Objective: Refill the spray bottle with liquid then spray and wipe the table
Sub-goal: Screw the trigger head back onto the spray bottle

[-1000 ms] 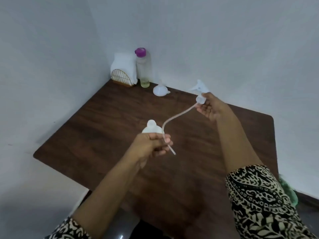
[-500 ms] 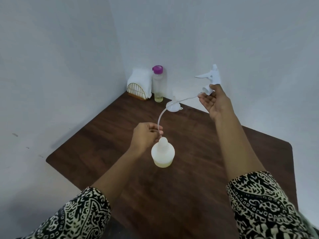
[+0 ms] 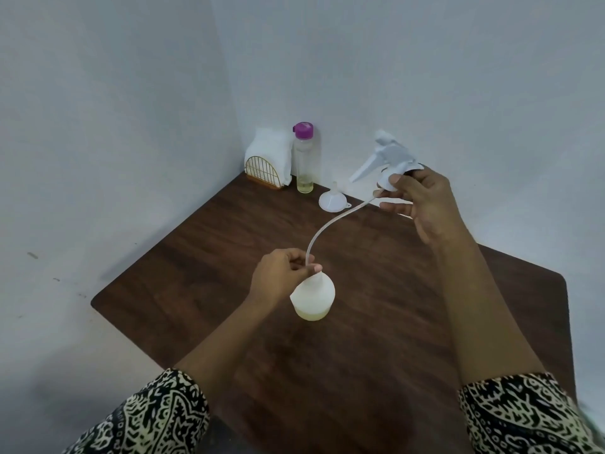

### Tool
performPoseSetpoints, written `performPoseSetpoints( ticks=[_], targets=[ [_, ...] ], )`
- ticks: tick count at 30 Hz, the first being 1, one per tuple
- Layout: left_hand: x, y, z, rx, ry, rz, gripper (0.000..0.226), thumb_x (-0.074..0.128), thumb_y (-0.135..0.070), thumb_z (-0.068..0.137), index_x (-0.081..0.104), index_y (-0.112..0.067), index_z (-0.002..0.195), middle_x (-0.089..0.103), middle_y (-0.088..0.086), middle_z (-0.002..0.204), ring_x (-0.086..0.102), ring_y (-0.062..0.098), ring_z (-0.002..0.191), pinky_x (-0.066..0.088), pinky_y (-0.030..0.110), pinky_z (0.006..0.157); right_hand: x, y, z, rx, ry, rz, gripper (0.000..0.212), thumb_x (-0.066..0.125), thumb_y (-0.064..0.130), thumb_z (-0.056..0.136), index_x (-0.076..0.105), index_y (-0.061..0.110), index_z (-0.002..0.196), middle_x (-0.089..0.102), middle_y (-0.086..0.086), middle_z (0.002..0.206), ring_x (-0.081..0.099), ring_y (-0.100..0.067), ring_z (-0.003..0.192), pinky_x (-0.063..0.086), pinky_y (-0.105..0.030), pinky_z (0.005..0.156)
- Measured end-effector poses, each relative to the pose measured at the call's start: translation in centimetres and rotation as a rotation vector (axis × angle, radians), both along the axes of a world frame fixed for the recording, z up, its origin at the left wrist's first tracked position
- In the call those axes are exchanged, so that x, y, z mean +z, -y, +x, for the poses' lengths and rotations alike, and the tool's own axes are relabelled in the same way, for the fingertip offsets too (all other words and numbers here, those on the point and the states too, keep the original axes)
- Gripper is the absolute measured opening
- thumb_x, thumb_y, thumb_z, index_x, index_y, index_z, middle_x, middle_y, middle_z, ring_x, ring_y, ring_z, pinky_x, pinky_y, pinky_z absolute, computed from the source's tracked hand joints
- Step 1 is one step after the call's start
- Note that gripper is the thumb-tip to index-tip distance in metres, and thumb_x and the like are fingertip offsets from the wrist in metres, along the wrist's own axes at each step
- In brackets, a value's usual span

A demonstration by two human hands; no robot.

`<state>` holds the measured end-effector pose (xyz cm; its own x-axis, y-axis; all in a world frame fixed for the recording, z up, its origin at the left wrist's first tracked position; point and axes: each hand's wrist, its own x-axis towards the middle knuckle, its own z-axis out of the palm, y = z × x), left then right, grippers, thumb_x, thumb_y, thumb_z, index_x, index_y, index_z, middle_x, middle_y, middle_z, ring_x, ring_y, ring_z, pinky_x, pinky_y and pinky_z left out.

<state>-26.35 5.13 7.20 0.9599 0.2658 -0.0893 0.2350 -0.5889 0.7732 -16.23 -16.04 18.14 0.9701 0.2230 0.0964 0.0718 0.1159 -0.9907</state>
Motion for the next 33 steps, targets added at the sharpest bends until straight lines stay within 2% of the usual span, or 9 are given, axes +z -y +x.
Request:
performPoseSetpoints(
  ticks=[4,7,12,16,19,22,23,27,33],
  targets=[
    [-1.0,-0.5,-0.7,-0.056,-0.029,-0.089,0.052,0.077,-0.062,0.06,0.07,-0.034,0.104,0.071,-0.019,0.098,0.065,0.0,0.092,0.057,0.03,0.081,0.2,-0.8,-0.7,0.14,0.083,-0.116,0.006,0.062,0.003,0.088,0.064,0.007,0.091,0.067,-0.004,0.084,0.07,-0.024,0.082,0.058,-0.031,0.067],
    [-2.1,-0.2,-1.4,-0.088,-0.016,-0.114,0.047,0.082,-0.048,0.065,0.068,-0.034,0.107,0.069,-0.018,0.104,0.063,0.006,0.101,0.054,0.028,0.085,-0.4,-2.0,-1.4,0.271,0.106,-0.223,0.012,0.068,0.007,0.085,0.067,0.013,0.096,0.069,-0.003,0.089,0.07,-0.026,0.087,0.058,-0.033,0.071],
    [-4.4,0.3,-1.9,-0.016,0.079,-0.193,0.039,0.079,-0.04,0.073,0.068,-0.034,0.111,0.068,-0.02,0.108,0.061,0.005,0.106,0.053,0.039,0.092,-2.9,-3.8,-2.6,0.401,0.051,-0.387,0.024,0.072,0.014,0.083,0.066,0.017,0.106,0.073,0.004,0.095,0.071,-0.014,0.088,0.059,-0.032,0.073],
    [-5.3,0.3,-1.8,-0.007,0.098,-0.233,0.041,0.077,-0.044,0.073,0.066,-0.036,0.112,0.068,-0.016,0.113,0.061,0.009,0.109,0.052,0.042,0.093,-5.6,-4.5,-2.8,0.399,-0.001,-0.367,0.031,0.07,0.019,0.084,0.064,0.014,0.114,0.072,0.002,0.104,0.07,-0.015,0.093,0.058,-0.034,0.076],
    [-5.5,0.1,-1.7,-0.021,0.091,-0.24,0.045,0.074,-0.054,0.069,0.067,-0.04,0.111,0.07,-0.012,0.111,0.063,0.007,0.105,0.053,0.038,0.091,-7.1,-4.8,-2.8,0.433,-0.004,-0.405,0.026,0.068,0.023,0.086,0.066,0.019,0.112,0.073,0.005,0.102,0.07,-0.011,0.095,0.056,-0.034,0.085],
    [-5.7,-0.1,-1.4,-0.039,0.063,-0.207,0.049,0.075,-0.051,0.071,0.067,-0.033,0.116,0.073,0.0,0.098,0.064,0.009,0.085,0.05,0.025,0.073,-8.2,-5.0,-2.8,0.462,0.04,-0.49,0.017,0.066,0.027,0.088,0.067,0.028,0.104,0.073,0.008,0.102,0.068,-0.007,0.097,0.052,-0.033,0.092],
    [-5.8,-0.1,-1.4,-0.036,0.048,-0.205,0.053,0.075,-0.054,0.07,0.067,-0.029,0.117,0.073,0.002,0.097,0.064,0.01,0.084,0.051,0.025,0.071,-8.6,-5.0,-2.7,0.468,0.048,-0.515,0.017,0.065,0.028,0.088,0.067,0.028,0.104,0.072,0.008,0.104,0.067,-0.007,0.099,0.051,-0.033,0.093],
    [-6.9,-0.3,-1.2,0.015,0.022,-0.218,0.077,0.068,-0.073,0.058,0.067,-0.017,0.111,0.072,-0.002,0.101,0.067,0.013,0.093,0.056,0.042,0.082,-10.2,-5.0,-2.6,0.508,0.046,-0.553,0.026,0.063,0.025,0.09,0.067,0.017,0.114,0.071,0.005,0.111,0.066,-0.007,0.103,0.05,-0.032,0.096],
    [-7.6,-0.2,-1.3,0.023,0.058,-0.263,0.075,0.071,-0.068,0.059,0.065,-0.019,0.115,0.07,-0.003,0.106,0.065,0.011,0.099,0.055,0.041,0.086,-11.0,-5.3,-3.5,0.519,0.007,-0.476,0.018,0.061,0.02,0.091,0.066,0.023,0.108,0.071,0.01,0.104,0.067,-0.006,0.099,0.051,-0.02,0.086]
  ],
)
